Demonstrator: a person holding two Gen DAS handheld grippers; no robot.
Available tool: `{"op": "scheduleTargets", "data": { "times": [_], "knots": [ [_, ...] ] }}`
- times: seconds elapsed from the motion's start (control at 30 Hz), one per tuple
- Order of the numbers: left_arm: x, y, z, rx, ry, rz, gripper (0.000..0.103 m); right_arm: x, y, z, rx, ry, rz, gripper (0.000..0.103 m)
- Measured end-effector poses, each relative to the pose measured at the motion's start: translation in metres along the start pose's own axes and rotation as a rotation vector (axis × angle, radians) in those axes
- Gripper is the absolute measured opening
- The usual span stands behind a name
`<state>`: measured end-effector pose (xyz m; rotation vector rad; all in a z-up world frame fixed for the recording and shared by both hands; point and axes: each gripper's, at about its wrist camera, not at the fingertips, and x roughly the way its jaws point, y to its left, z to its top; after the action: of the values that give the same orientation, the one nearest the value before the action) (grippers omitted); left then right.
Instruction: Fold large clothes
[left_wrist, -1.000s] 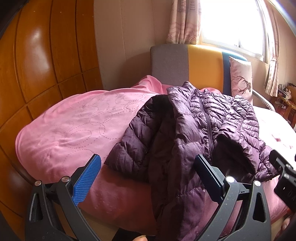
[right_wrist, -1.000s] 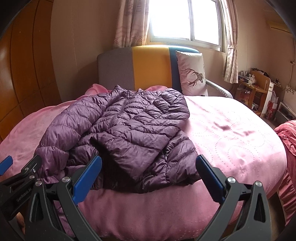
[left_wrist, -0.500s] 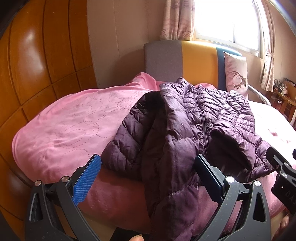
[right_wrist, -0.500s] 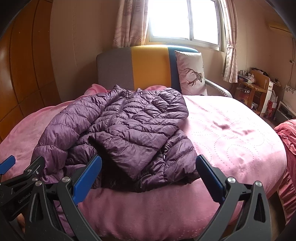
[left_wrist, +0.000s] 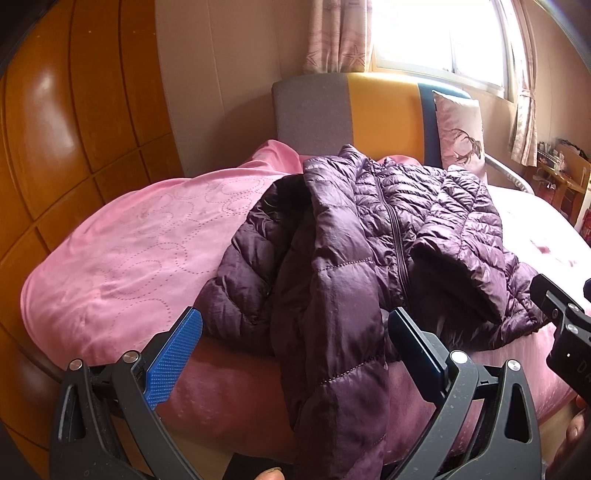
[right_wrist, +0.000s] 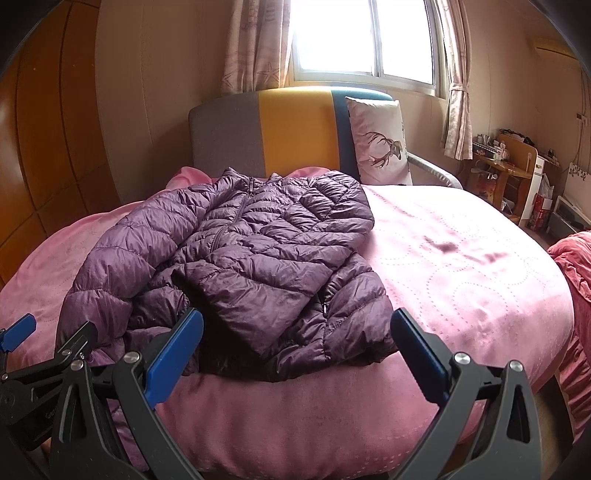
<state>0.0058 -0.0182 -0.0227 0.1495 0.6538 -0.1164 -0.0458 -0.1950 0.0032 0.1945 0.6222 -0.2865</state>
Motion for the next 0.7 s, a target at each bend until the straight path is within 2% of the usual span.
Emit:
{"op": "scheduleTargets", "data": {
  "times": [0.2, 0.33, 0.4, 0.43, 0.5, 0.57, 0.6, 0.63, 0.67, 0.7],
  "knots": [
    [0.001, -0.005, -0.001, 0.036, 0.015, -0.047, 0.100, 0.003, -0.001, 0.002, -0.006, 0.004, 0.007, 0.101],
    [0.000, -0.010, -0.001, 0.065, 0.015, -0.104, 0.100, 0.009, 0.000, 0.012, 0.011, 0.042, 0.075, 0.101],
    [0.000, -0.016, -0.003, 0.103, 0.007, -0.136, 0.096, 0.011, 0.003, 0.018, 0.005, 0.041, 0.107, 0.101],
    [0.000, -0.018, -0.005, 0.114, 0.009, -0.155, 0.091, 0.014, 0.005, 0.022, -0.006, 0.046, 0.128, 0.101],
    [0.008, -0.023, -0.010, 0.141, 0.035, -0.175, 0.087, 0.021, 0.010, 0.029, -0.011, 0.078, 0.167, 0.101],
    [0.019, -0.024, -0.014, 0.154, 0.072, -0.190, 0.071, 0.028, 0.016, 0.032, -0.027, 0.090, 0.179, 0.101],
    [0.026, -0.023, -0.016, 0.151, 0.101, -0.199, 0.068, 0.034, 0.021, 0.032, -0.056, 0.094, 0.172, 0.101],
    [0.031, -0.020, -0.017, 0.141, 0.124, -0.213, 0.059, 0.040, 0.025, 0.033, -0.079, 0.102, 0.163, 0.101],
    [0.034, -0.017, -0.017, 0.128, 0.134, -0.223, 0.043, 0.048, 0.029, 0.032, -0.106, 0.120, 0.160, 0.101],
    [0.037, -0.012, -0.017, 0.109, 0.144, -0.244, 0.035, 0.056, 0.033, 0.030, -0.131, 0.141, 0.159, 0.100]
  ]
}}
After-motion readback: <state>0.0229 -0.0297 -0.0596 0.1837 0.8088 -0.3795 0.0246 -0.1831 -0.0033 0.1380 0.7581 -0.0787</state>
